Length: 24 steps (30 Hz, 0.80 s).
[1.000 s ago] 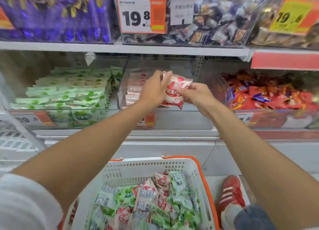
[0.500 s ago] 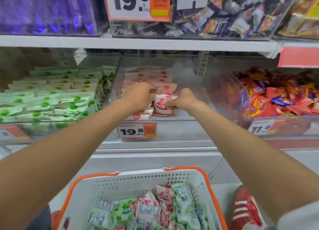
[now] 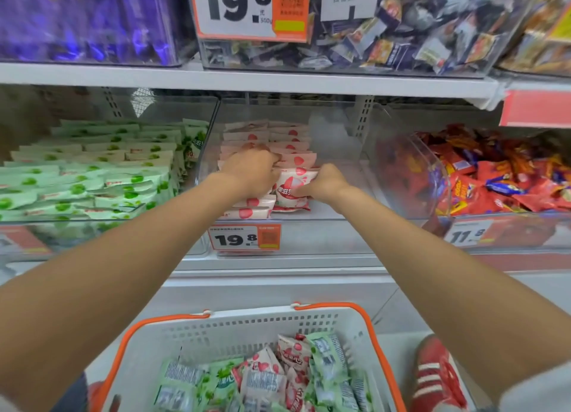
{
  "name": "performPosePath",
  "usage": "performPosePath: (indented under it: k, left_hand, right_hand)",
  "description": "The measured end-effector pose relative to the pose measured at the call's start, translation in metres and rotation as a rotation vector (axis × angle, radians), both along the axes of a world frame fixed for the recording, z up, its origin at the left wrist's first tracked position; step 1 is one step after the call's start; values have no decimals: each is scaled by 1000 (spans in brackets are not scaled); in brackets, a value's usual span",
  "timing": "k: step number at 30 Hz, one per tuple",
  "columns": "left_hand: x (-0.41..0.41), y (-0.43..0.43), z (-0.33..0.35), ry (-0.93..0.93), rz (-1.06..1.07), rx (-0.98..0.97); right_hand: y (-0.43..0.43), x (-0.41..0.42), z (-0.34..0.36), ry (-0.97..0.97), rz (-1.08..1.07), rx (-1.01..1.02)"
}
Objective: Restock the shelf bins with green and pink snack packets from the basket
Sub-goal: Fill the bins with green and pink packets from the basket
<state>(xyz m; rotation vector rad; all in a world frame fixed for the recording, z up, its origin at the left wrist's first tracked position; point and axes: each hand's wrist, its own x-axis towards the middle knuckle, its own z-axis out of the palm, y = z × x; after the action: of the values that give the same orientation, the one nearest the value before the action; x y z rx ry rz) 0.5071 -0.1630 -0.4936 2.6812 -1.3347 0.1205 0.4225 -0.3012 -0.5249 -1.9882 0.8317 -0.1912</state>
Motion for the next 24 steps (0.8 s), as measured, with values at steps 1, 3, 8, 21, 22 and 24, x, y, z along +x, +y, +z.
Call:
performPosePath:
  k: [1,3,8,21,22,24]
  left_hand:
    - [1,-1,0,9,-3,-3]
    - [1,-3,0,24,2,-22]
    - [-3,2,-4,76,46,-135]
    - [-125,81,-8,184,240,-338]
    - [-134,92,-21,253,272,-258]
    - [-145,116,-57,397,329,-68]
  right_hand:
    - [3,0,1,9,25,-6]
    - [4,1,0,10,38,9]
    - [2,-10,6,23,26,15]
    - [95,-118,-7,-268,161,-622]
    - [103,-126,-23,-200,204,-573]
    - [114,-139,-63,6,309,-448]
